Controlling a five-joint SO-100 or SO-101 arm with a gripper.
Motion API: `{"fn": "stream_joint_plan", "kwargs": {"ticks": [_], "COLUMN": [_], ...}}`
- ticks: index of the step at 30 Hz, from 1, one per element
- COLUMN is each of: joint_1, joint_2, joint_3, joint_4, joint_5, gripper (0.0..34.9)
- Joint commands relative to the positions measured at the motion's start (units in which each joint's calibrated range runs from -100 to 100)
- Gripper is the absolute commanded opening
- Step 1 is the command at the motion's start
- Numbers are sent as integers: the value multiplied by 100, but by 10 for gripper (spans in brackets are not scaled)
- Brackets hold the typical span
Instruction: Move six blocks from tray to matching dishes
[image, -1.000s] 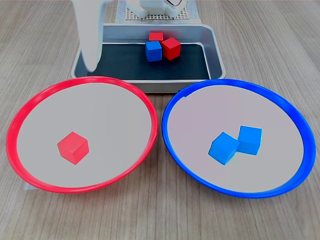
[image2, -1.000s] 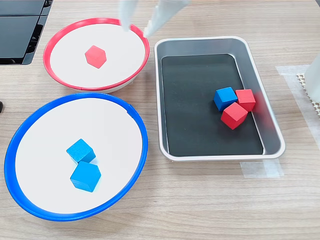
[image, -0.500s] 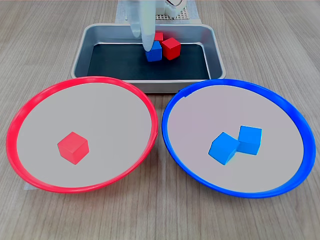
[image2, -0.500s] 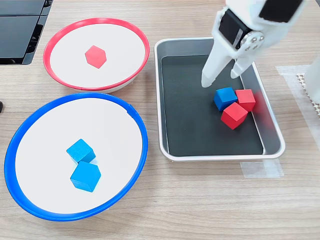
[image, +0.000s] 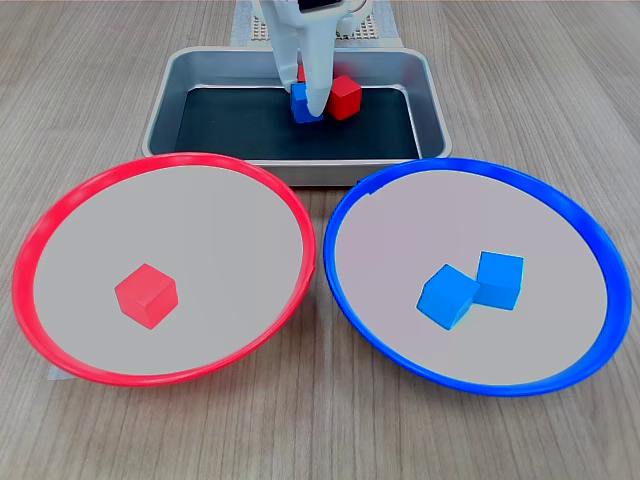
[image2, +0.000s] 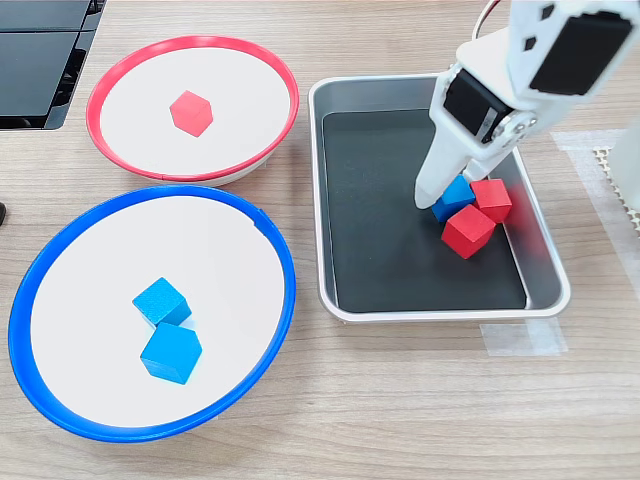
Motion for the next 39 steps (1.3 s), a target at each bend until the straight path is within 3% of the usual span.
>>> {"fn": "stream_joint_plan", "kwargs": {"ticks": [1, 2, 3, 7, 11, 16, 22, 24, 28, 32, 35, 37, 39], "joint_1": [-184, -221, -250, -278, -334, -937, -1549, -1643, -1652, -1530, -1360, -1172, -918], "joint_2": [3, 11, 20, 97, 788, 2536, 4148, 4335, 4310, 3832, 3201, 2715, 2186], "joint_3": [-11, -11, -20, -457, -2414, -4899, -6247, -6310, -6292, -6065, -5682, -5254, -4617], "joint_4": [-142, -150, -150, -68, 312, 320, -191, -348, -282, 353, 1121, 1657, 1913], "joint_5": [-49, -54, -54, -73, -464, -977, -1104, -1055, -938, -694, -254, 176, 625], "gripper": [62, 9, 4, 3, 2, 2, 3, 41, 185, 212, 157, 53, 4]}}
